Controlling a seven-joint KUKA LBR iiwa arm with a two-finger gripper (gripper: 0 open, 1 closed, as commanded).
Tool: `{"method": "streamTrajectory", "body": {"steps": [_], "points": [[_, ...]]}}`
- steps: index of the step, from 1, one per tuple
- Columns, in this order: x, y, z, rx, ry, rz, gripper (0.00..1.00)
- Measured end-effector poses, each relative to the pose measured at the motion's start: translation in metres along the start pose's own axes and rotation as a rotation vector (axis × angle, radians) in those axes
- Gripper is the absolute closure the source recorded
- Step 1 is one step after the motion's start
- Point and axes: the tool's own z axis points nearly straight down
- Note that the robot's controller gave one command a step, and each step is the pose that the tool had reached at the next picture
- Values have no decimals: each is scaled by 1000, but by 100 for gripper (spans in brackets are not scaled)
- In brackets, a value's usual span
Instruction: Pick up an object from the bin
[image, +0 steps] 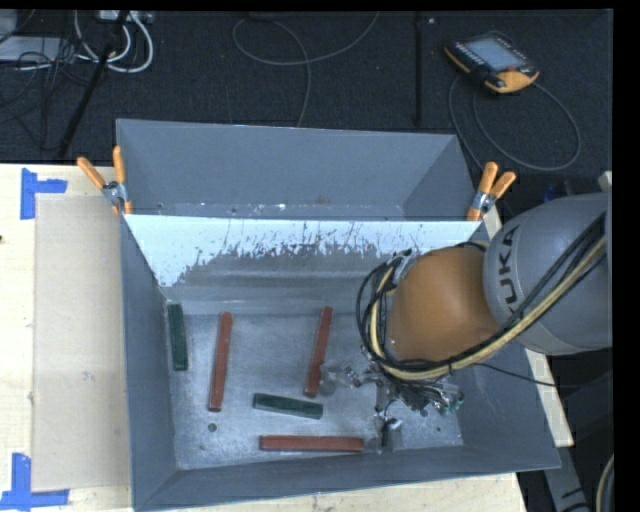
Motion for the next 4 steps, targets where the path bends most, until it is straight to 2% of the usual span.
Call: {"method": "streamTrajectory", "body": {"steps": [1, 3, 4], "points": [[-4, 23, 4, 0, -4, 53, 0], [-38, 76, 9, 2, -5, -132, 0], [-47, 100, 15, 1, -3, 117, 100]]}}
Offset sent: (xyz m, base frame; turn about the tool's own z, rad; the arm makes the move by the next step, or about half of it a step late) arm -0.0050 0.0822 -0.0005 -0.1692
